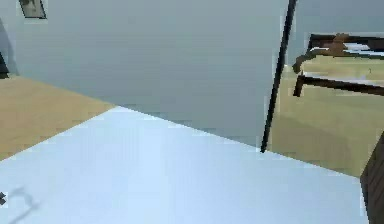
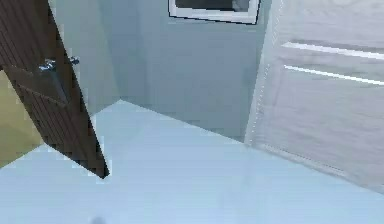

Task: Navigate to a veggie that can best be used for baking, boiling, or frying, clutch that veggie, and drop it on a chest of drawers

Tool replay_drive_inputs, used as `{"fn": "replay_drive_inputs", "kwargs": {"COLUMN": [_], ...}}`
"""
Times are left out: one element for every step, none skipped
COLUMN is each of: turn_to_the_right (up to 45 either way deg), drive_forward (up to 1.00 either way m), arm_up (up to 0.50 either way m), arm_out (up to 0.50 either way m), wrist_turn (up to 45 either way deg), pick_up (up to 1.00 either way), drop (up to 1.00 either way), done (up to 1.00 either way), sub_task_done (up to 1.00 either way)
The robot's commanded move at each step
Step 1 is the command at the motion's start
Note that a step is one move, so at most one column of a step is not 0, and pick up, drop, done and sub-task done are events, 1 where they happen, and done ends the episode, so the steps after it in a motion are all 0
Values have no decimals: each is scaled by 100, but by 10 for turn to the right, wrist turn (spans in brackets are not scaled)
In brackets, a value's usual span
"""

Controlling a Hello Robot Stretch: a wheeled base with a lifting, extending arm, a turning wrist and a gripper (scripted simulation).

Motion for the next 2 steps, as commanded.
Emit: {"fn": "replay_drive_inputs", "kwargs": {"turn_to_the_right": [-270, 0], "drive_forward": [0, 100], "arm_up": [0, 0], "arm_out": [0, 0], "wrist_turn": [0, 0], "pick_up": [0, 0], "drop": [0, 0], "done": [0, 0], "sub_task_done": [0, 0]}}
